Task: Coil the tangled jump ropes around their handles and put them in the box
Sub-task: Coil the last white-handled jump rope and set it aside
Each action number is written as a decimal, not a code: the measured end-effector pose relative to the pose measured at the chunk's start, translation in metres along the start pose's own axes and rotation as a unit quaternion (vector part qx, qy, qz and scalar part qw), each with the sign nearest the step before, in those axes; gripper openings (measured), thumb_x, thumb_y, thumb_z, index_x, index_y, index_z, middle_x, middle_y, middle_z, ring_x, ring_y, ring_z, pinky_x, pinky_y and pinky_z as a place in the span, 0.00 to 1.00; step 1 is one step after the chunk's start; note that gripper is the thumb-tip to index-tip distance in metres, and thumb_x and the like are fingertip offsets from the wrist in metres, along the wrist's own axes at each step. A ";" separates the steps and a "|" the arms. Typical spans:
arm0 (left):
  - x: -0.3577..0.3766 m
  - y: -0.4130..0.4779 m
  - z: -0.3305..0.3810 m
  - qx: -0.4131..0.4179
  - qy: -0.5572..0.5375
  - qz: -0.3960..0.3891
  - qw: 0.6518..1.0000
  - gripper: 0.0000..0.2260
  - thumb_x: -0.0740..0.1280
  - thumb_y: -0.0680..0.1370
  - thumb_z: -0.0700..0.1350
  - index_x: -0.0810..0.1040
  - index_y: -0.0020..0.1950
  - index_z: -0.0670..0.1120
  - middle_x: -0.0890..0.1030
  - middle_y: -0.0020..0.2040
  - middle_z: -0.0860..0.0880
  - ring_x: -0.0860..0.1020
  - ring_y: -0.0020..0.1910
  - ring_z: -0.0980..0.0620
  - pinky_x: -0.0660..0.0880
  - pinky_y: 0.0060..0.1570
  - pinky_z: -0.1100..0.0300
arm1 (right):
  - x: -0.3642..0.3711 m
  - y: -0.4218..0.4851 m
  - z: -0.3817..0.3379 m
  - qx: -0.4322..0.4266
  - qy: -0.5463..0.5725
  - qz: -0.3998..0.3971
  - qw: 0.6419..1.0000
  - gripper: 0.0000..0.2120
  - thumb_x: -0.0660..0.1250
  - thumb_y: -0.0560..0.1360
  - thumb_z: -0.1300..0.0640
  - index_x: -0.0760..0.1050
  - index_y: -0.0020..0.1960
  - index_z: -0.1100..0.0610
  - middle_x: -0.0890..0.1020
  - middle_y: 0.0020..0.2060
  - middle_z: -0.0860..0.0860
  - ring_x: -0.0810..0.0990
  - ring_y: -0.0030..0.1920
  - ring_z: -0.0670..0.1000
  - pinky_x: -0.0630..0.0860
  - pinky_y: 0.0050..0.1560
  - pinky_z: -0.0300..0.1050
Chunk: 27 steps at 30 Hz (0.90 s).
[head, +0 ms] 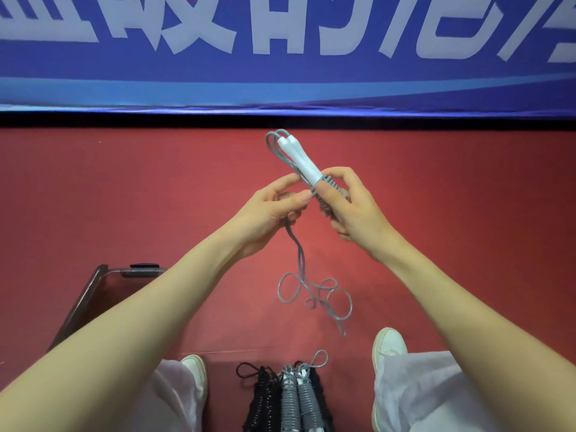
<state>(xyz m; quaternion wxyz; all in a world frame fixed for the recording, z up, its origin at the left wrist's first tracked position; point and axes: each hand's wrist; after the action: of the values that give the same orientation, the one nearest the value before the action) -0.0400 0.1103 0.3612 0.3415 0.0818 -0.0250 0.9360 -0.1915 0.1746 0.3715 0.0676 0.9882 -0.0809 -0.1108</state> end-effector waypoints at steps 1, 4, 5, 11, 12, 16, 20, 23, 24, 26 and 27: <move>0.001 0.000 0.001 0.019 -0.002 0.000 1.000 0.15 0.69 0.71 0.46 0.78 0.57 0.51 0.72 0.34 0.54 0.66 0.30 0.57 0.65 0.38 0.63 | 0.001 0.000 -0.001 0.017 0.034 -0.017 0.999 0.08 0.62 0.79 0.47 0.68 0.53 0.48 0.74 0.32 0.53 0.66 0.20 0.45 0.60 0.20 0.36; 0.001 0.001 -0.001 0.045 0.008 0.016 0.999 0.11 0.67 0.73 0.47 0.79 0.55 0.50 0.72 0.33 0.56 0.65 0.31 0.58 0.64 0.38 0.64 | 0.006 -0.002 -0.006 0.048 0.072 -0.034 0.996 0.12 0.59 0.79 0.45 0.65 0.55 0.53 0.76 0.31 0.54 0.72 0.24 0.50 0.67 0.24 0.40; 0.001 0.001 -0.002 0.049 0.010 0.022 0.999 0.09 0.67 0.74 0.47 0.79 0.53 0.49 0.72 0.34 0.56 0.65 0.31 0.58 0.64 0.38 0.64 | 0.008 -0.002 -0.006 0.052 0.077 -0.032 0.995 0.11 0.57 0.81 0.47 0.65 0.56 0.54 0.76 0.32 0.54 0.74 0.26 0.50 0.72 0.28 0.43; 0.013 -0.002 -0.017 0.068 -0.004 0.066 0.995 0.04 0.64 0.79 0.41 0.78 0.52 0.44 0.72 0.35 0.54 0.63 0.30 0.57 0.62 0.35 0.64 | 0.018 0.002 0.002 0.050 -0.060 0.053 0.996 0.18 0.57 0.79 0.41 0.64 0.66 0.46 0.78 0.36 0.49 0.74 0.30 0.47 0.69 0.32 0.42; 0.016 -0.003 -0.018 0.068 -0.011 0.068 0.995 0.06 0.64 0.79 0.41 0.78 0.54 0.43 0.72 0.36 0.52 0.63 0.30 0.57 0.62 0.35 0.64 | 0.018 0.003 0.004 0.028 -0.084 0.070 0.994 0.22 0.59 0.77 0.40 0.62 0.69 0.43 0.79 0.35 0.47 0.74 0.30 0.47 0.69 0.34 0.42; 0.010 -0.002 -0.015 0.062 0.014 0.049 0.997 0.10 0.65 0.78 0.46 0.77 0.58 0.45 0.69 0.34 0.50 0.62 0.30 0.55 0.63 0.35 0.62 | 0.017 0.002 0.003 -0.024 -0.076 0.072 0.994 0.29 0.63 0.78 0.43 0.55 0.75 0.36 0.76 0.27 0.45 0.73 0.27 0.44 0.70 0.33 0.43; -0.008 -0.004 -0.013 -0.018 0.094 -0.040 0.995 0.19 0.60 0.76 0.57 0.79 0.52 0.43 0.64 0.29 0.53 0.60 0.28 0.54 0.65 0.35 0.64 | 0.001 0.003 -0.009 -0.021 0.020 0.077 0.997 0.34 0.65 0.78 0.49 0.50 0.76 0.39 0.73 0.26 0.48 0.70 0.24 0.45 0.66 0.25 0.40; -0.018 -0.005 -0.013 -0.042 0.100 -0.093 0.990 0.16 0.59 0.76 0.53 0.80 0.48 0.43 0.68 0.30 0.54 0.64 0.32 0.56 0.65 0.38 0.65 | -0.009 -0.004 -0.022 -0.032 0.046 0.029 0.998 0.37 0.64 0.75 0.47 0.47 0.77 0.39 0.72 0.30 0.61 0.67 0.24 0.49 0.64 0.21 0.37; -0.020 -0.005 -0.013 -0.045 0.109 -0.098 0.988 0.13 0.61 0.76 0.51 0.80 0.47 0.44 0.71 0.31 0.55 0.66 0.33 0.57 0.66 0.40 0.66 | -0.011 -0.007 -0.027 -0.033 0.053 0.002 0.998 0.37 0.63 0.73 0.44 0.47 0.76 0.39 0.72 0.31 0.62 0.67 0.24 0.51 0.64 0.21 0.36; -0.026 -0.006 -0.009 -0.032 0.133 -0.080 0.987 0.06 0.67 0.76 0.45 0.82 0.44 0.46 0.77 0.34 0.56 0.72 0.35 0.60 0.67 0.43 0.66 | -0.014 -0.013 -0.030 -0.027 0.052 -0.077 0.995 0.39 0.63 0.71 0.41 0.47 0.75 0.38 0.74 0.28 0.60 0.68 0.22 0.51 0.63 0.21 0.35; -0.032 -0.007 -0.006 -0.013 0.158 -0.077 0.984 0.04 0.68 0.76 0.41 0.82 0.44 0.47 0.80 0.36 0.57 0.74 0.37 0.62 0.69 0.44 0.68 | -0.015 -0.016 -0.029 -0.016 0.038 -0.122 0.992 0.39 0.64 0.71 0.40 0.46 0.75 0.37 0.75 0.27 0.58 0.68 0.21 0.50 0.63 0.21 0.35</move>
<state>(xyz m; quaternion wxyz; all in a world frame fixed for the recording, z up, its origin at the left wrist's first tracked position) -0.0123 0.0964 0.3501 0.4130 -0.0698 0.0230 0.9077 -0.1966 0.1961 0.4006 0.0728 0.9930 0.0443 -0.0822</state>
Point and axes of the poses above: each hand's wrist, its own y-axis towards the middle knuckle, its own x-axis out of the palm, z = x × y
